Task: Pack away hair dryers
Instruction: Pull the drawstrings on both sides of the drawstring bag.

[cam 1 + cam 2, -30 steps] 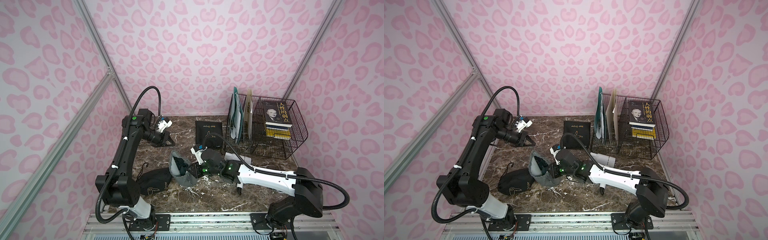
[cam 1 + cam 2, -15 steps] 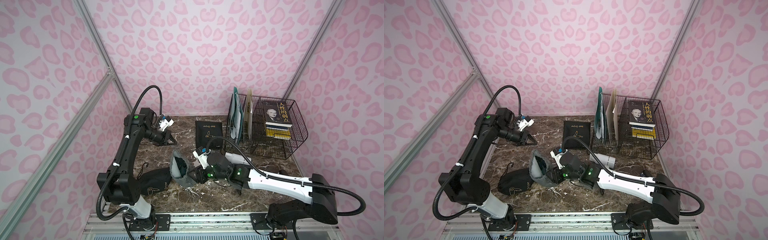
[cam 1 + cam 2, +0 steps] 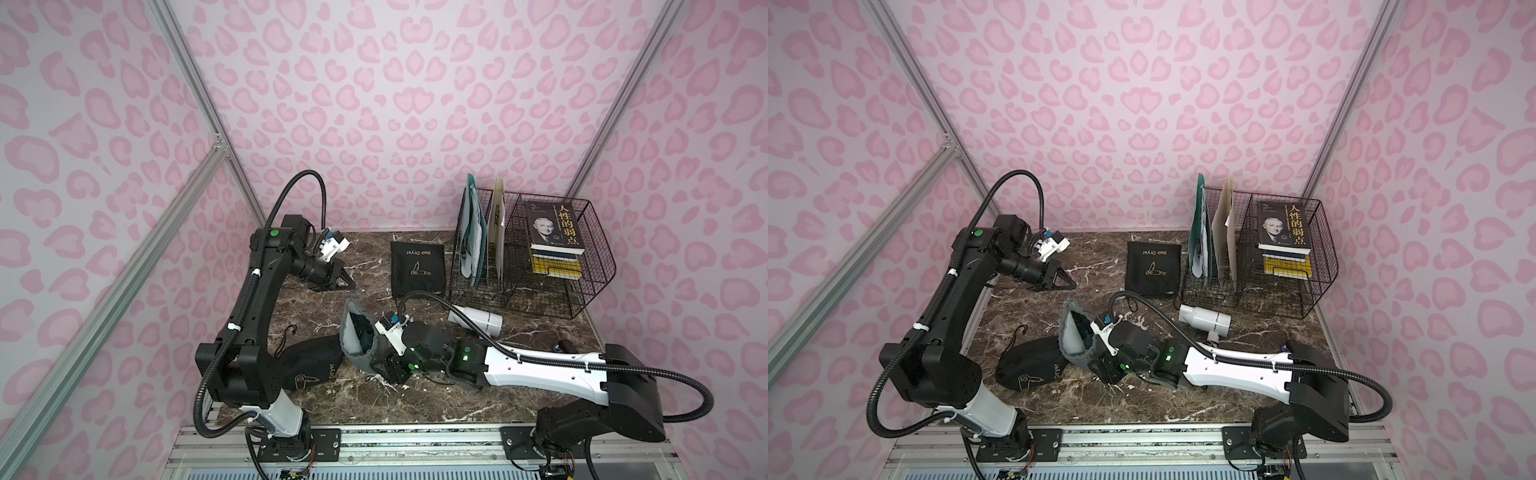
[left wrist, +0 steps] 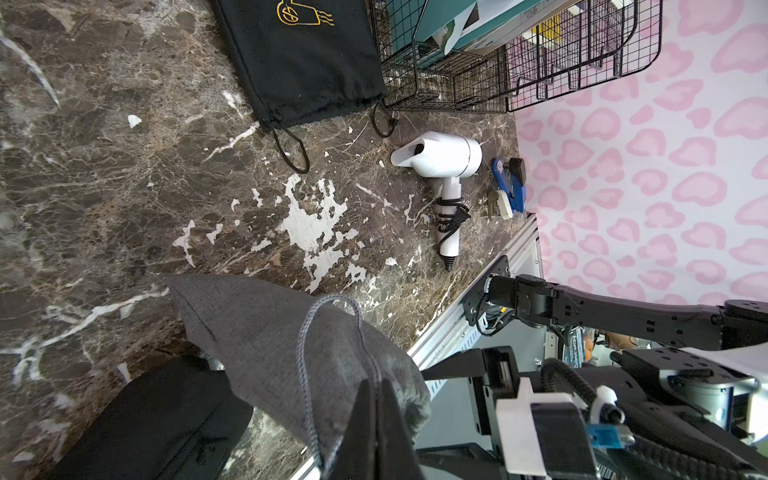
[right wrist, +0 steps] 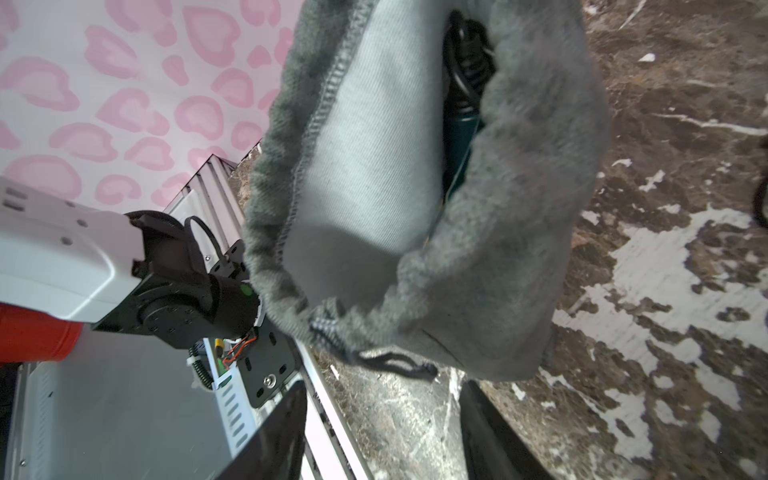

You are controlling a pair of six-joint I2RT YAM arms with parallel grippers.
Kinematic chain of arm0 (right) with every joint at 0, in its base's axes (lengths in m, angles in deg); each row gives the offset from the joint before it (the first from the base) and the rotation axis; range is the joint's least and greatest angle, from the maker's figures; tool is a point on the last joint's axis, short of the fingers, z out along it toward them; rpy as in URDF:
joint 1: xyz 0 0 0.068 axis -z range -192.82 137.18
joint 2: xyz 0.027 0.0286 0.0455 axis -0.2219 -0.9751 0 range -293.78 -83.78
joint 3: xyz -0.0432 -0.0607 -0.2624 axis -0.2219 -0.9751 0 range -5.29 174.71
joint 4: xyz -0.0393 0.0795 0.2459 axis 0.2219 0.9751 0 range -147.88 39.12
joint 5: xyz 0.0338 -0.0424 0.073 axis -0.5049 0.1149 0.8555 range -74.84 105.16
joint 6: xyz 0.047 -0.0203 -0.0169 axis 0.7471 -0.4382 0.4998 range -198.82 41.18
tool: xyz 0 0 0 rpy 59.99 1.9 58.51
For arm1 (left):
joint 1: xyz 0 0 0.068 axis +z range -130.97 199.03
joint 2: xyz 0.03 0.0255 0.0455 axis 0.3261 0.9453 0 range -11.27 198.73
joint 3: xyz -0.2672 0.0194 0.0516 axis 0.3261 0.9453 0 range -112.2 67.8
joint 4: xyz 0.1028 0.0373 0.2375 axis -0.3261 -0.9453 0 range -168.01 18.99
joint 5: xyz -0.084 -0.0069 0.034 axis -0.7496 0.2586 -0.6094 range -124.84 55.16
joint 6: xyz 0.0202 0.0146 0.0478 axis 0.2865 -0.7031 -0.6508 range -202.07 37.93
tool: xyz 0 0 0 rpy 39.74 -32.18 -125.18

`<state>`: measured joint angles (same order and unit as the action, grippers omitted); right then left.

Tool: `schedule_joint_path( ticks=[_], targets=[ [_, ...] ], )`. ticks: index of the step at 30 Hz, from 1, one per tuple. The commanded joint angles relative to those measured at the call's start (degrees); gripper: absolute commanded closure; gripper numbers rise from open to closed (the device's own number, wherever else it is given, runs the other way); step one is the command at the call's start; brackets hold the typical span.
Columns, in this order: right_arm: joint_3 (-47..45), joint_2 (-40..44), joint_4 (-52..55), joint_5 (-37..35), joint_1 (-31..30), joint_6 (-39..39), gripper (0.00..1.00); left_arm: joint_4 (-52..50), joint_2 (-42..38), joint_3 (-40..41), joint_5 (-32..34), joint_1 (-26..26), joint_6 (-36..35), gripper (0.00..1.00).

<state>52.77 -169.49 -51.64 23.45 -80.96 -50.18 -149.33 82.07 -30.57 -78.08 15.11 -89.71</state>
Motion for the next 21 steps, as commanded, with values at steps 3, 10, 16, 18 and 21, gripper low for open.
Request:
schedule_joint_path(
  ticks=[3,10,16,18,21],
  targets=[
    [1.4,-2.3,-0.2,-1.7,-0.2,-4.2,0.41,-0.4,-1.0,-0.4,-0.7,-0.2,-0.4,0.98],
    [3.7,-5.5,0.0,2.0,-0.1,-6.3,0.44,-0.8,-1.3,-0.7,-0.6,-0.2,-0.5,0.98],
    [3.2,-6.5,-1.6,4.9,-0.1,-6.8,0.50,-0.6,-1.3,-0.4,-0.6,-0.4,-0.6,0.98],
    [3.5,-7.3,-1.8,5.4,-0.1,-6.9,0.53,-0.6,-1.4,-0.5,-0.6,-0.4,-0.5,0.98],
    [3.8,-8.0,-2.7,6.3,0.0,-7.0,0.61,-0.5,-1.4,-0.4,-0.6,-0.5,-0.5,0.98]
  ],
)
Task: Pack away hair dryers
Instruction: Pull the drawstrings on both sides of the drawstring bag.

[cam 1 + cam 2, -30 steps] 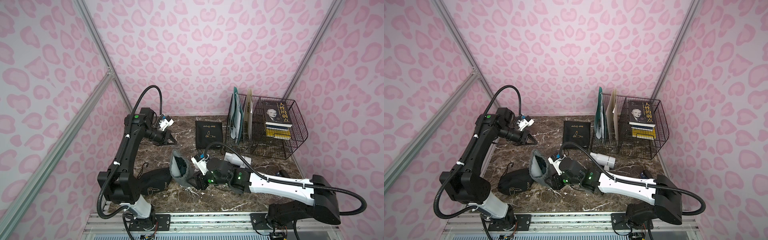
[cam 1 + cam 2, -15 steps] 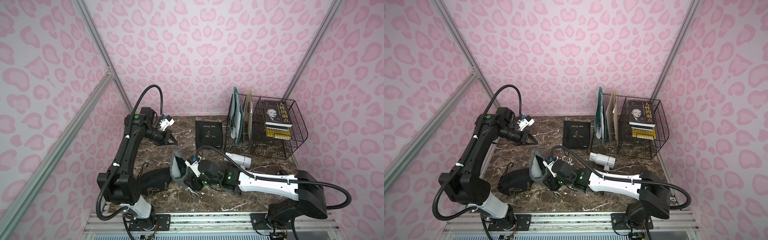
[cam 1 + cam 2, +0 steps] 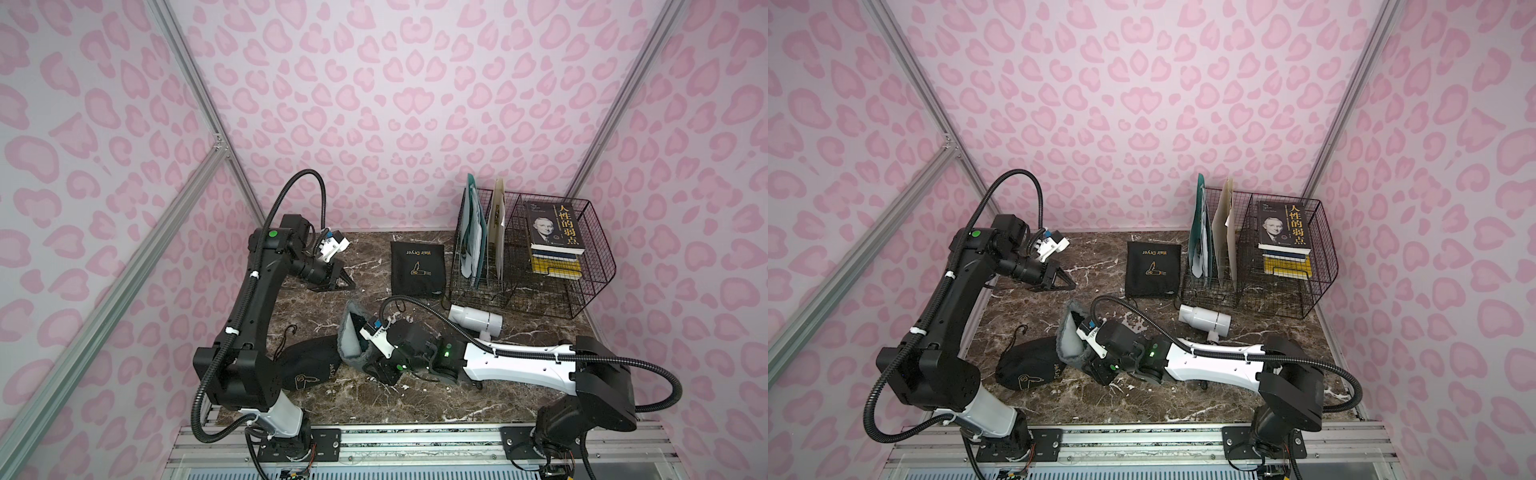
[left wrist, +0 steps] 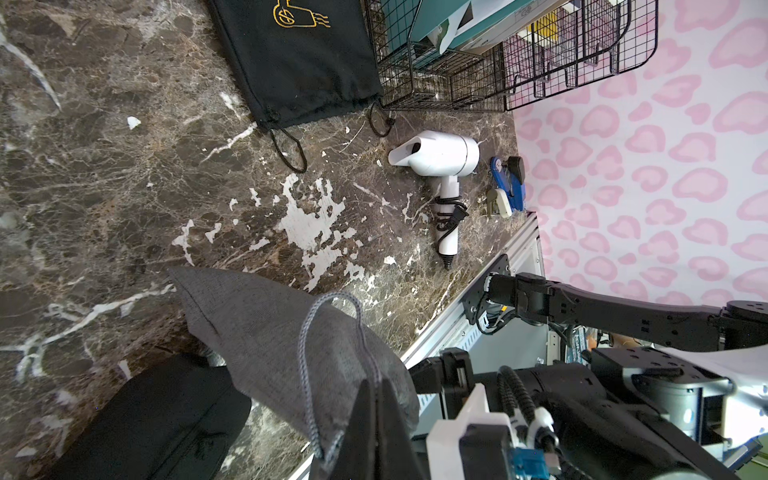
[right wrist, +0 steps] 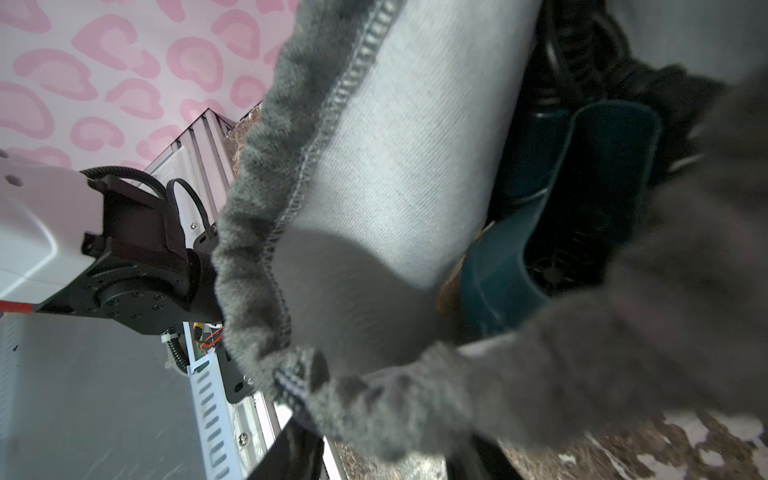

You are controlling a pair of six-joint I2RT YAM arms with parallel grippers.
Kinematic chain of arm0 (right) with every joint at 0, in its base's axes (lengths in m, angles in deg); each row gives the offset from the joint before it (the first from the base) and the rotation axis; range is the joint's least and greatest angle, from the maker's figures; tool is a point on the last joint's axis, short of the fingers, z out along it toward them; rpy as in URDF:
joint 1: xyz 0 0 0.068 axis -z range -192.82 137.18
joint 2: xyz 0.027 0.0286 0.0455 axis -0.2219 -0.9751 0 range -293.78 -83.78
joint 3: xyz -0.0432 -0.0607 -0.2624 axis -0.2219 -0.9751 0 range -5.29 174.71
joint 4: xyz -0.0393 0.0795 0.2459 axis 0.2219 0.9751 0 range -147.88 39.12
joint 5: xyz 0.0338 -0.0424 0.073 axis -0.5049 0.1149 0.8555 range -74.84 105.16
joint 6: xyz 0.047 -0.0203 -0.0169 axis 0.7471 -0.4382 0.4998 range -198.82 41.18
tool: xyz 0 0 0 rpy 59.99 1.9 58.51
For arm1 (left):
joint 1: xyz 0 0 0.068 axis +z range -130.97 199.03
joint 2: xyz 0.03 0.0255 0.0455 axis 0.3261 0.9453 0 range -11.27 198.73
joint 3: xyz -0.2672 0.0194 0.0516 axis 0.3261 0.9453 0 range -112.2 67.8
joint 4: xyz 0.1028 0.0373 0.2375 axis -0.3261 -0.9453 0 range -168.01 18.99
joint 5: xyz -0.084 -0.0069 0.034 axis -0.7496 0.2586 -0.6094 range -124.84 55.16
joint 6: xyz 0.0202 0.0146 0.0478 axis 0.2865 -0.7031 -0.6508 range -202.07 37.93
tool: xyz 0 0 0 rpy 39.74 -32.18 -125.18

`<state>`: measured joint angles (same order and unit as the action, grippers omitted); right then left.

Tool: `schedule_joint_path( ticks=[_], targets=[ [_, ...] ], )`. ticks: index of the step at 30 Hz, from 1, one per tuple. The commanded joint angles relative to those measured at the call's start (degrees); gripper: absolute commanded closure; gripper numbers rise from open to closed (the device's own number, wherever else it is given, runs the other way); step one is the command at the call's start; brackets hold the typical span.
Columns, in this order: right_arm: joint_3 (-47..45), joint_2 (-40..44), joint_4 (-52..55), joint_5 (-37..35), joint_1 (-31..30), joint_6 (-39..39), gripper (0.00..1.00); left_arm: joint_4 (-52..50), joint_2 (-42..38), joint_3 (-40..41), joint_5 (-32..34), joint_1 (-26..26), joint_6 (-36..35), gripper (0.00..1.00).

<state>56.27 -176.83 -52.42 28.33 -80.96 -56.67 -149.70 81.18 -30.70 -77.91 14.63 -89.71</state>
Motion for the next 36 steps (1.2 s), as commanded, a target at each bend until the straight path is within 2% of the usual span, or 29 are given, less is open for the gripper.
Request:
schedule_joint_path(
  ticks=[1,2,8,15,21,29,36],
  targets=[
    [0.4,-0.8,-2.1,1.7,-0.1,-0.5,0.67,-0.2,-0.5,-0.4,-0.8,0.0,-0.5,0.98],
    [0.6,-1.1,-1.9,1.9,-0.1,-0.5,0.74,-0.2,-0.6,-0.4,-0.7,0.0,-0.4,0.98],
    [0.8,-1.0,0.6,2.3,-0.1,0.0,0.99,-0.7,-0.5,-1.3,-0.5,-0.1,-0.8,0.98],
    [-1.1,2.3,4.9,-1.4,-0.3,1.5,1.00,-2.0,-0.3,-3.8,0.3,0.0,-2.1,0.99],
    [0.6,3.7,14.5,-13.7,-0.3,4.8,1.00,-4.5,0.6,-10.0,0.2,0.1,-3.4,0.98],
    [6.9,-0.3,27.1,-29.0,0.2,12.1,1.00,-6.0,0.8,-15.6,-2.8,0.1,-3.1,0.98],
    [10.3,-3.3,34.1,-37.0,1.1,16.9,1.00,-5.5,-0.8,-18.0,-2.1,0.1,-2.9,0.99]
  ],
)
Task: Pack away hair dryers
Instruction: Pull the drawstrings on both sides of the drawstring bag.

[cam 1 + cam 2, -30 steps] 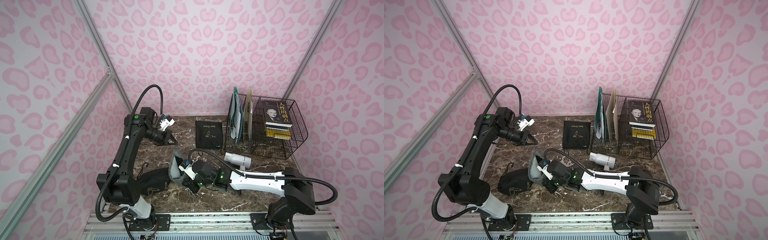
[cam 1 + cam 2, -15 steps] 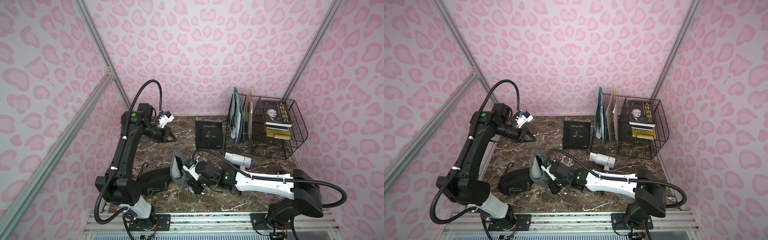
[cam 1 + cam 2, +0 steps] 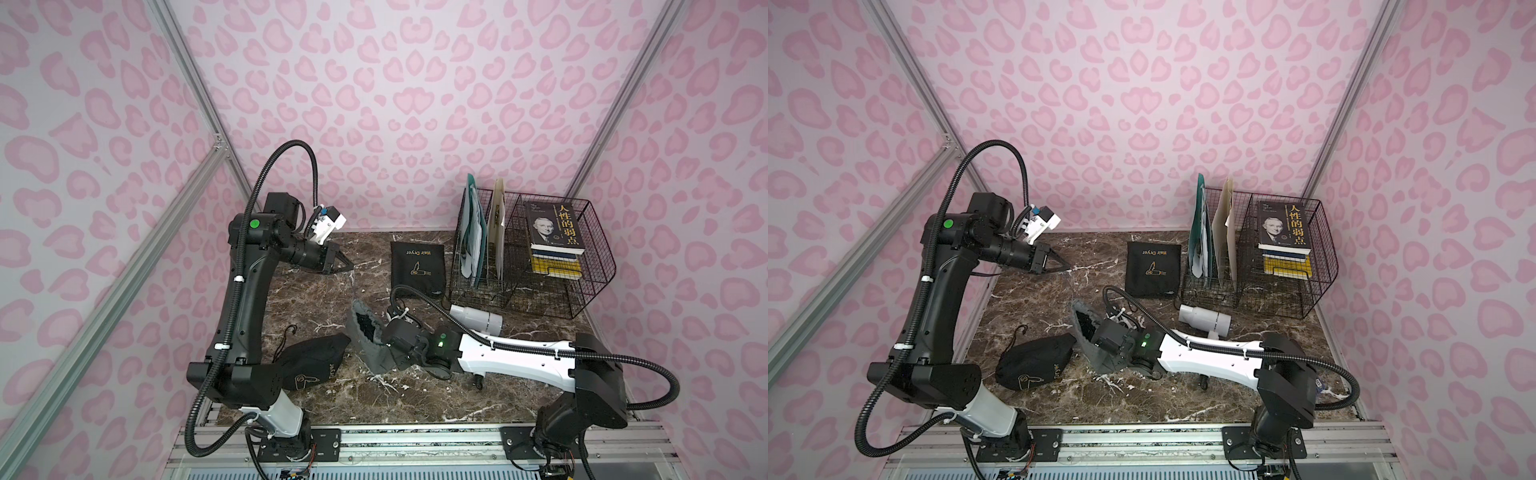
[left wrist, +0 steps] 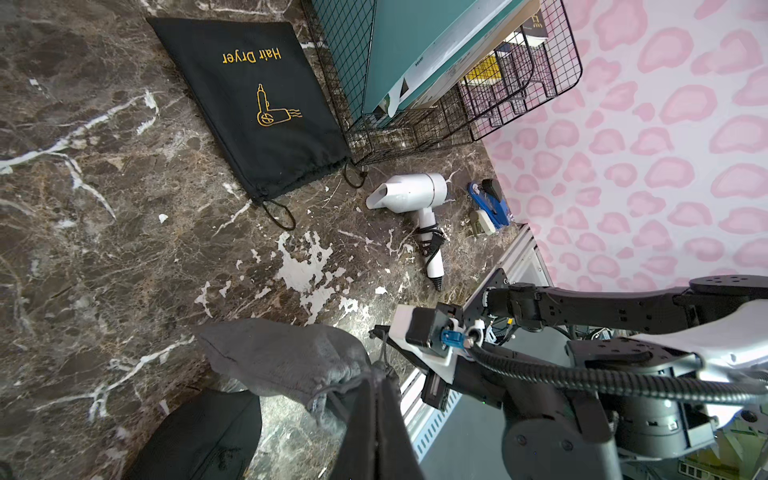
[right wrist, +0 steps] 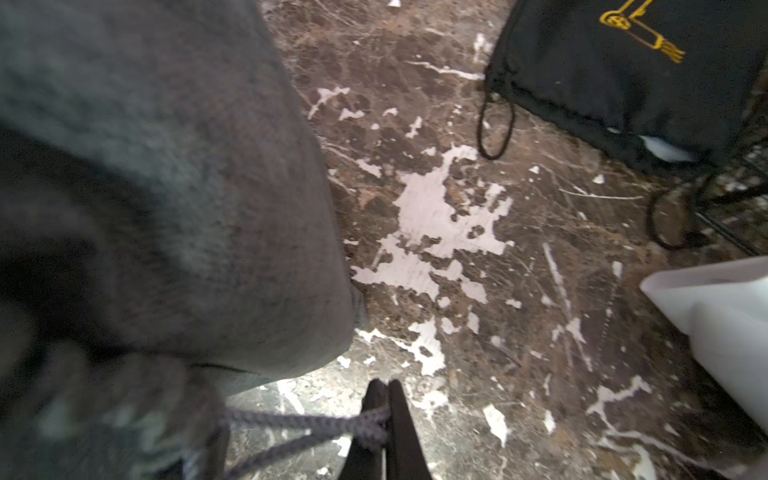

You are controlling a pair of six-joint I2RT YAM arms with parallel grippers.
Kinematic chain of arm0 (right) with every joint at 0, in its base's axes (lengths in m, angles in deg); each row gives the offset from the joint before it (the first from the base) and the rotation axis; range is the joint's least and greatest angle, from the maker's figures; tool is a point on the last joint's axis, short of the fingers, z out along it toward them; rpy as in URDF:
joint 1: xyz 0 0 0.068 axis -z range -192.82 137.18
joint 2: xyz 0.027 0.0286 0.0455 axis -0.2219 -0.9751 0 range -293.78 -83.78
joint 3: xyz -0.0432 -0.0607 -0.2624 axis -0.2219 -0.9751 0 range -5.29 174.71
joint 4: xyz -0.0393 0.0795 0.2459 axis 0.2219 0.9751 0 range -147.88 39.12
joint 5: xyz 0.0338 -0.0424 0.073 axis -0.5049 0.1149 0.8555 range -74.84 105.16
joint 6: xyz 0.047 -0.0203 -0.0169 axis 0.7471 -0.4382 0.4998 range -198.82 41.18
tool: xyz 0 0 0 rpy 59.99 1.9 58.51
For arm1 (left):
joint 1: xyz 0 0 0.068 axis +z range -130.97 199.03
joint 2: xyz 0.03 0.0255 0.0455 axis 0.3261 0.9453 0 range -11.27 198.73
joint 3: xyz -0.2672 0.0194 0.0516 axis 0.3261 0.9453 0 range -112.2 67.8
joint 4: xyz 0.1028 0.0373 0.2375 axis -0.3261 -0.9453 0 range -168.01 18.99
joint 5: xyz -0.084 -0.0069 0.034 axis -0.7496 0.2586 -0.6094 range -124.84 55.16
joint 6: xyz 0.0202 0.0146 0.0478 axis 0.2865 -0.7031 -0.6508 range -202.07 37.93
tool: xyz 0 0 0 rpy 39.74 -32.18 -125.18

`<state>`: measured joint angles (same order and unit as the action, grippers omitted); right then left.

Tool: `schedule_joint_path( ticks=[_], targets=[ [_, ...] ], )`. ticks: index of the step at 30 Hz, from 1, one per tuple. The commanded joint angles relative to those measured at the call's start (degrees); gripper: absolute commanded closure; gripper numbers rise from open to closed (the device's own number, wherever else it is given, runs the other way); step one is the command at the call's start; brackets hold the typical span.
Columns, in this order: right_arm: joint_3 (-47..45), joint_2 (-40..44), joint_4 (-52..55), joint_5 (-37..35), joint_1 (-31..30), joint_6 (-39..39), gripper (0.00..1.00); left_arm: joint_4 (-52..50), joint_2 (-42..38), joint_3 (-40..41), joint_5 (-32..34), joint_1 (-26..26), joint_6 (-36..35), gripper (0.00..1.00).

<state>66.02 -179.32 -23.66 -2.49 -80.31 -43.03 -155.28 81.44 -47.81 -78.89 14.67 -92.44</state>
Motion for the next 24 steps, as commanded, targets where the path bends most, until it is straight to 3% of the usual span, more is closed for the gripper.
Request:
schedule_joint_path(
  ticks=[1,14,24],
  targets=[
    [0.8,-1.1,6.2,-7.0,0.6,4.2,1.00,0.5,-1.6,-0.9,-0.7,0.0,-0.1,0.98],
    [-1.0,6.0,10.8,-15.7,4.1,11.3,1.00,3.4,-9.1,-1.5,4.8,0.0,0.8,0.98],
    [-4.4,17.3,11.6,-22.4,9.6,11.2,1.00,4.4,-10.5,-2.8,3.4,0.6,1.9,0.98]
  ],
)
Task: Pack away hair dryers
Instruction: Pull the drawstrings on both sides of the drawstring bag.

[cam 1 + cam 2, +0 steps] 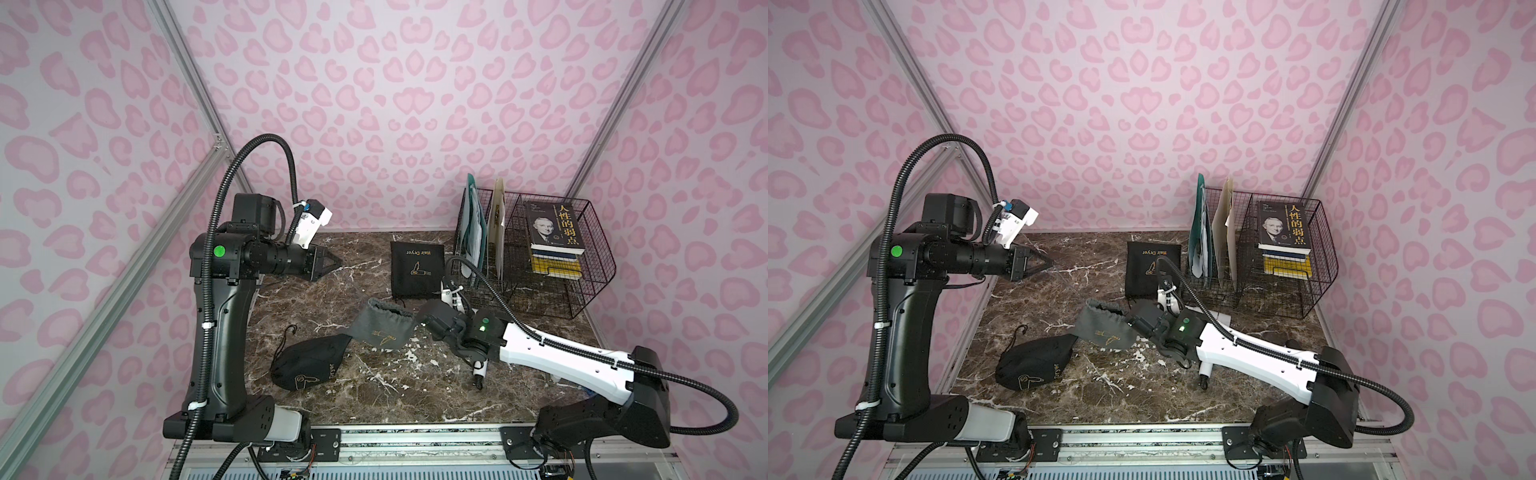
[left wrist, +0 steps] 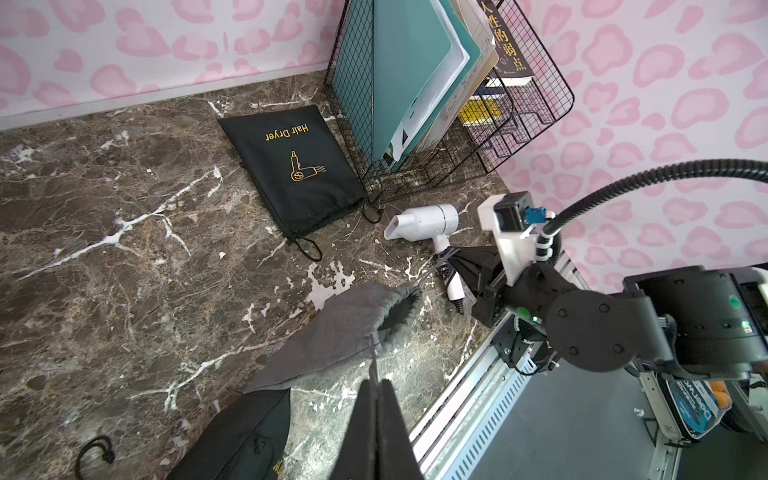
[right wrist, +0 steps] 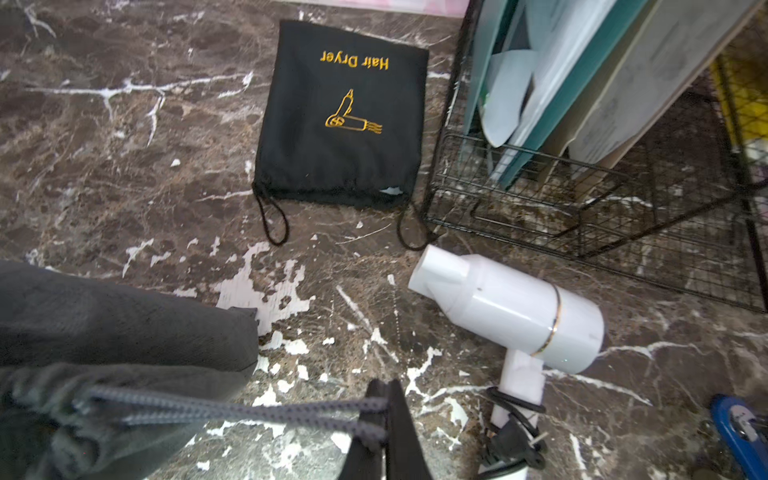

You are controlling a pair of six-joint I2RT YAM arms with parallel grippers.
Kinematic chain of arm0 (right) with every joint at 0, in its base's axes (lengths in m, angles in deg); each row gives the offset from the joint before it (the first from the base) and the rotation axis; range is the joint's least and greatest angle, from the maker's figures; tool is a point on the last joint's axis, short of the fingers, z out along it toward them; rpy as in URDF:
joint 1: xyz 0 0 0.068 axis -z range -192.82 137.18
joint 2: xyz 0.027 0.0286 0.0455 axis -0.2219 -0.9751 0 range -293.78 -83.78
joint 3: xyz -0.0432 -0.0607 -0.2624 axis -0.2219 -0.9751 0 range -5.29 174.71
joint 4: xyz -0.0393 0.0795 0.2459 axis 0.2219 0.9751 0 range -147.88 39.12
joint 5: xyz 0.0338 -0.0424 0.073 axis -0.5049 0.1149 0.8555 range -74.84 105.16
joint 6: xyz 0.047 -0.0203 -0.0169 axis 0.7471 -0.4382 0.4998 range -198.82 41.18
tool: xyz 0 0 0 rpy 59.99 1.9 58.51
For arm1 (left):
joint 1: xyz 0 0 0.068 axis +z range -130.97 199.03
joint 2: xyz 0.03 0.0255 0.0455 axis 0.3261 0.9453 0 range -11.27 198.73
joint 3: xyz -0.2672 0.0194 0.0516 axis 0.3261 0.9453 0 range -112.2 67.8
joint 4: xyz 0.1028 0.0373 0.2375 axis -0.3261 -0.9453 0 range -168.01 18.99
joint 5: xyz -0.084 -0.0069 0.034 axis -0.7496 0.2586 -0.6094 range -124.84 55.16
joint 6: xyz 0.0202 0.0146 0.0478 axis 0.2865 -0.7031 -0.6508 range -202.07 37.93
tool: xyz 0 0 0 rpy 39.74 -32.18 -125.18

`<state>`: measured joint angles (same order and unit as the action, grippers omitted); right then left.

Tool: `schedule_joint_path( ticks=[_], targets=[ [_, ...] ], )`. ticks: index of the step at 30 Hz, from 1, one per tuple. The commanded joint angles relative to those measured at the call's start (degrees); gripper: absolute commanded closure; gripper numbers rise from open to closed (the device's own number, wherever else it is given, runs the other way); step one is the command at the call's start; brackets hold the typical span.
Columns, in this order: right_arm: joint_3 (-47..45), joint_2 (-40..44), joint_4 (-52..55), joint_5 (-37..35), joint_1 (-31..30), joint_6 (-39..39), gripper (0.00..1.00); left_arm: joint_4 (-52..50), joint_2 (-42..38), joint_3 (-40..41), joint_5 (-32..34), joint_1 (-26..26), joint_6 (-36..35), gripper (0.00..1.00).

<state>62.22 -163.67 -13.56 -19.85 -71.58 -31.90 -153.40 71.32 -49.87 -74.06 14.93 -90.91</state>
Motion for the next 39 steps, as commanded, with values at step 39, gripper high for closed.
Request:
schedule_joint_path(
  ticks=[39],
  targets=[
    [-10.7,24.8,-3.4,-0.2,39.0,-20.3,1.00,5.0,-6.5,13.4,4.5,4.8,-6.7,0.98]
  ],
)
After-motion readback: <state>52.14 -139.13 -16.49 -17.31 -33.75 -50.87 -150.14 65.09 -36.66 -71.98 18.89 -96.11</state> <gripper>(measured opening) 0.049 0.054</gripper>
